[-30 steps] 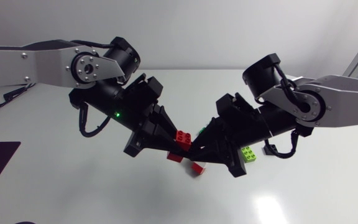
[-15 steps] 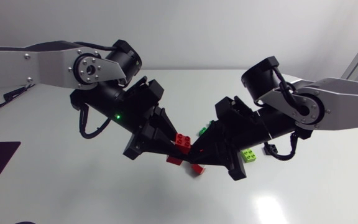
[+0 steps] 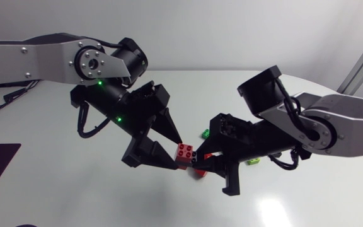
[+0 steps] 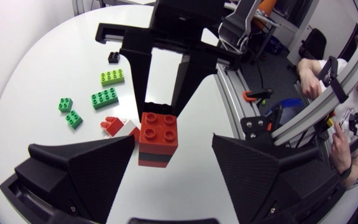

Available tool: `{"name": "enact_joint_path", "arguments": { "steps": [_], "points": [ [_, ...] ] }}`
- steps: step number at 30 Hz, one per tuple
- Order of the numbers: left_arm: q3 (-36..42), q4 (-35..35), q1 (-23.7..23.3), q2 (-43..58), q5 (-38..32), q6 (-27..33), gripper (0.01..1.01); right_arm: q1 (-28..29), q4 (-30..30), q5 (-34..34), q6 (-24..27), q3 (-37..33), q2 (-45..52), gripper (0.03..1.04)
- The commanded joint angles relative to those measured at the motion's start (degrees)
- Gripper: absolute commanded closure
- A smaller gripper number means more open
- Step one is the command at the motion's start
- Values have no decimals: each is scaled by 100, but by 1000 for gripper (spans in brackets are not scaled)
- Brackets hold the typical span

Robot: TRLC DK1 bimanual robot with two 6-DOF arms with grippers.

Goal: Separate the duplo bricks

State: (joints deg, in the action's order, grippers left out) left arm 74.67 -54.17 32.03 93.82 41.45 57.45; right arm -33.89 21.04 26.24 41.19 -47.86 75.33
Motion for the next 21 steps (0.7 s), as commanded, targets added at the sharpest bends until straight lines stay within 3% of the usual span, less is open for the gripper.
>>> {"name": "enact_joint_path", "arguments": {
  "steps": [1,12,21],
  "points": [
    [82,-76,181,-171,-278,231,138,-241,-170,-348,12,154,-115,764],
    [-621,1084,919,-769,-1913,-15,143,-628,-522,-1508,-85,163,-159,762],
    [-1016,1576,1156,-1050,-2493,-111,148,-839,-689,-2132,-94,259,-168,762]
  ]
}}
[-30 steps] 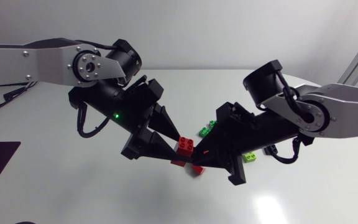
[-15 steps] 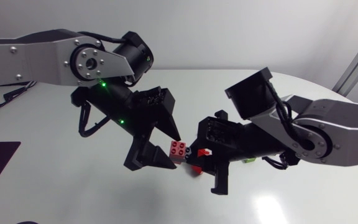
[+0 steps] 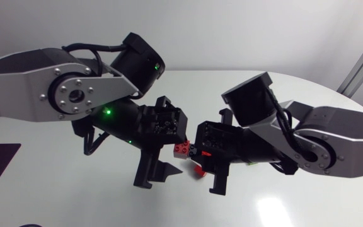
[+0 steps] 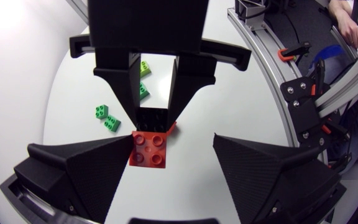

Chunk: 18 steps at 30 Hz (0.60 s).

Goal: Separate the duplo bricks

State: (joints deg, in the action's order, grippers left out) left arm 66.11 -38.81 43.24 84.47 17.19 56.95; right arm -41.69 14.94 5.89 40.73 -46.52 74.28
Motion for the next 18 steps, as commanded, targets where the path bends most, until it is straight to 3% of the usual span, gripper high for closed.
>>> {"name": "enact_joint_path", "arguments": {
  "steps": [1,13,18],
  "points": [
    [-186,75,26,-132,-93,-61,149,-85,-79,-123,-48,126,-63,762],
    [-344,435,-27,-229,-313,-70,152,-331,-105,-404,-74,143,-36,762],
    [-353,462,-35,-211,-330,-52,210,-348,-96,-440,-74,187,-89,762]
  ]
}}
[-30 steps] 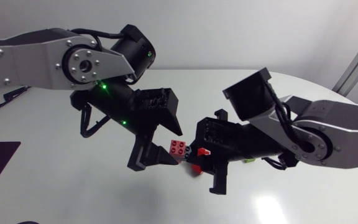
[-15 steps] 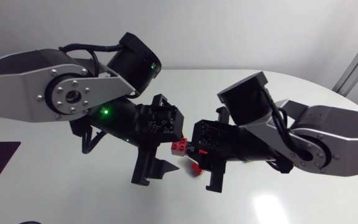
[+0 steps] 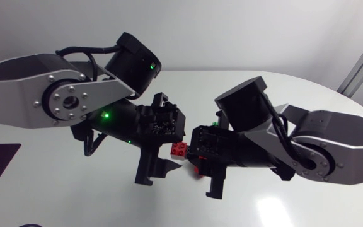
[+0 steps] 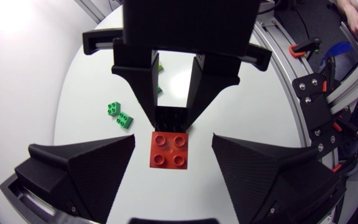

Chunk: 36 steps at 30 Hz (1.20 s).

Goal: Separate the duplo bricks

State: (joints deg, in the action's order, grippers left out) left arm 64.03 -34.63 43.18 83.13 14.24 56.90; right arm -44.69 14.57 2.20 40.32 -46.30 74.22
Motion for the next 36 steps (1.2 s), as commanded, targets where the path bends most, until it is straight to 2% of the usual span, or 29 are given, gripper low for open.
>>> {"name": "enact_joint_path", "arguments": {
  "steps": [1,4,10,12,13,17,21,22,31,36],
  "points": [
    [-154,44,-29,-60,-44,-48,215,-49,-51,-79,-24,166,-100,762],
    [-172,44,-46,-43,-44,-48,266,-58,-33,-79,-24,174,-153,762],
    [-215,79,-64,-8,-53,-30,280,-128,-24,-97,-59,192,-179,762],
    [-259,141,-73,-8,-53,-30,411,-154,-24,-97,-68,192,-179,762],
    [-268,167,-82,1,-53,-30,443,-163,-24,-105,-68,201,-188,762],
    [-312,211,-108,1,-53,-30,456,-225,-24,-141,-112,218,-197,761],
    [-391,317,-108,10,-97,-30,620,-233,-15,-141,-112,262,-250,761],
    [-400,317,-108,10,-97,-30,633,-233,-15,-141,-112,280,-258,762],
    [-251,308,-169,71,-62,-145,664,-462,-112,-448,-112,456,-355,762],
    [-48,62,-301,151,360,-259,666,-770,-349,-844,-112,614,-250,762]
  ]
}}
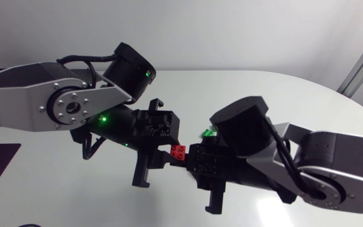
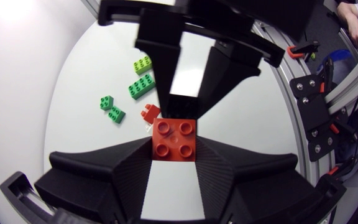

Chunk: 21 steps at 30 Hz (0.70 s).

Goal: Separate the duplo bricks

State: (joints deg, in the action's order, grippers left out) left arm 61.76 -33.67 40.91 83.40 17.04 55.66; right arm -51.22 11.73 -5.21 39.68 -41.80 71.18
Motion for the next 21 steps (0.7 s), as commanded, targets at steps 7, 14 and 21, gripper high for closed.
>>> {"name": "enact_joint_path", "arguments": {
  "steps": [7,14,21],
  "points": [
    [284,-166,-250,80,239,-161,667,-178,-127,-235,-48,207,89,762],
    [346,62,-1137,212,230,42,667,279,-100,-199,31,278,-113,761],
    [-313,669,-1489,704,72,235,667,859,-30,214,-136,251,-394,759]
  ]
}}
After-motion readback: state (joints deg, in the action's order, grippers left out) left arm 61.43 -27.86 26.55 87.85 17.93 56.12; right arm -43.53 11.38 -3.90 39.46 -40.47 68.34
